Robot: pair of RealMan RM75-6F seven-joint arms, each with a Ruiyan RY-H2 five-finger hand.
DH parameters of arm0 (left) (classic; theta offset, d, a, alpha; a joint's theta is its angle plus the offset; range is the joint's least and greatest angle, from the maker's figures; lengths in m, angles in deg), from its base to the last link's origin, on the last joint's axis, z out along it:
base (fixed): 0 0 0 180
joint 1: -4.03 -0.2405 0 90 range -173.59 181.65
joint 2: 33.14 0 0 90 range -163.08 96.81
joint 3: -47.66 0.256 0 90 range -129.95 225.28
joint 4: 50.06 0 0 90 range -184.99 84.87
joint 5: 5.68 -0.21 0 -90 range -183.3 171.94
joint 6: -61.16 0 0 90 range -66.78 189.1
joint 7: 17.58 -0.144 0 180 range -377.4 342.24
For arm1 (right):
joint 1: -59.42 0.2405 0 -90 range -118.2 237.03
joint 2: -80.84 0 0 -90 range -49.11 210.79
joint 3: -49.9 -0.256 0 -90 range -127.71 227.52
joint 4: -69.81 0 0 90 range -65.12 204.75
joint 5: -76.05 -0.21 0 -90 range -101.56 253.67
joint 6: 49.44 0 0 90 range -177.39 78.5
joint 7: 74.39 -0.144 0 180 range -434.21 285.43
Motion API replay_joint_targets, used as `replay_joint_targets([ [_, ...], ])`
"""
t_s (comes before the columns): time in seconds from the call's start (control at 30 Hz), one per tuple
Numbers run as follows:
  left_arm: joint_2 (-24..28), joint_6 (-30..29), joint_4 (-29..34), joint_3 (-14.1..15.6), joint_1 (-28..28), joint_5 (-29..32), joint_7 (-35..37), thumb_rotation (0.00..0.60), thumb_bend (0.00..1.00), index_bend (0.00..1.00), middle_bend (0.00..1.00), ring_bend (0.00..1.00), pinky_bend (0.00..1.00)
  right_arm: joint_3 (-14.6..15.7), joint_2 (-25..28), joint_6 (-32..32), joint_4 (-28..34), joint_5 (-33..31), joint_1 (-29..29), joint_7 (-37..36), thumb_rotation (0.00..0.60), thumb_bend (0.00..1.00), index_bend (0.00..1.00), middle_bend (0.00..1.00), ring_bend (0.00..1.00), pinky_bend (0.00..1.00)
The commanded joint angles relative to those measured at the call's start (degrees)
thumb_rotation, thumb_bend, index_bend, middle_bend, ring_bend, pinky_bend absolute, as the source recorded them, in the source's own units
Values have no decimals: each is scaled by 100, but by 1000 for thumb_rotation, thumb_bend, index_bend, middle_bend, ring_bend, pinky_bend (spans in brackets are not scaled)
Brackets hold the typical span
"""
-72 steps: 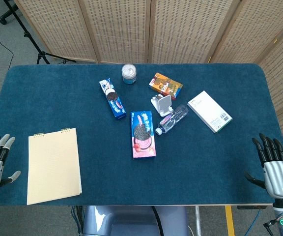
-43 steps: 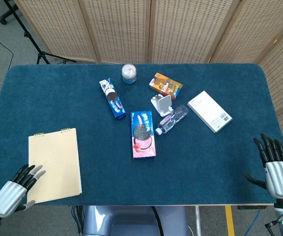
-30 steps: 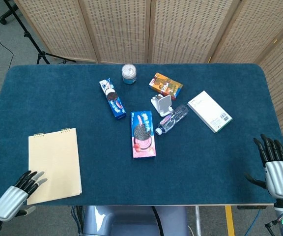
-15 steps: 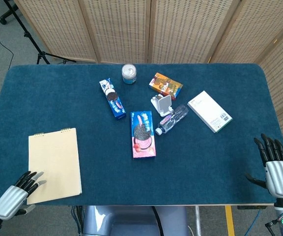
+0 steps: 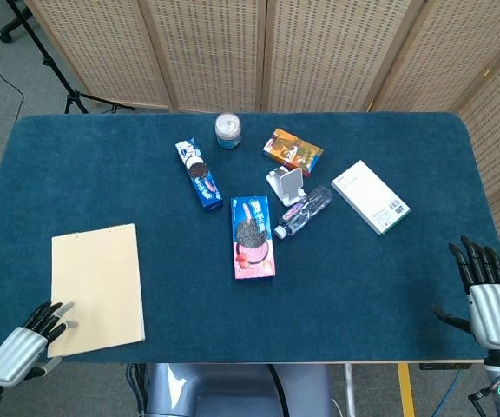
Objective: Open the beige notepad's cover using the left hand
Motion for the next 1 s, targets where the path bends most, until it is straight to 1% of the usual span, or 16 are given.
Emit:
replay_joint_targets([
  [0.03,-6,24,-14,8,4,11,13,600,306,282,0,0,0,-1,1,9,1,-8,2,-2,600,0,0,0,0,0],
  [0.23,-16,54,-20,16,11,31,2,600,352,301,0,0,0,-6,5,24,6,-23,5,-31,600,0,0,0,0,0],
  [0.43,-23,49,-28,23,15,40,58,600,440,400,0,0,0,-2,14,49,18,-38,9,-75,600,0,0,0,0,0],
  [0.53,-34,24,-45,24,13,41,86,600,463,428,0,0,0,0,17,60,21,-42,11,-78,600,0,0,0,0,0],
  [0.63,-49,19,-71,22,8,51,97,600,465,452,0,0,0,3,20,67,26,-43,12,-83,600,0,0,0,0,0],
  [0.77,-57,27,-78,28,12,59,158,600,493,526,0,0,0,2,25,69,32,-46,11,-99,600,0,0,0,0,0],
  [0.93,-88,-26,-119,6,6,84,255,600,561,678,0,0,0,9,37,92,46,-51,15,-137,600,0,0,0,0,0],
  [1.0,-105,-29,-151,2,2,93,273,600,582,703,0,0,0,11,43,105,53,-57,17,-155,600,0,0,0,0,0],
])
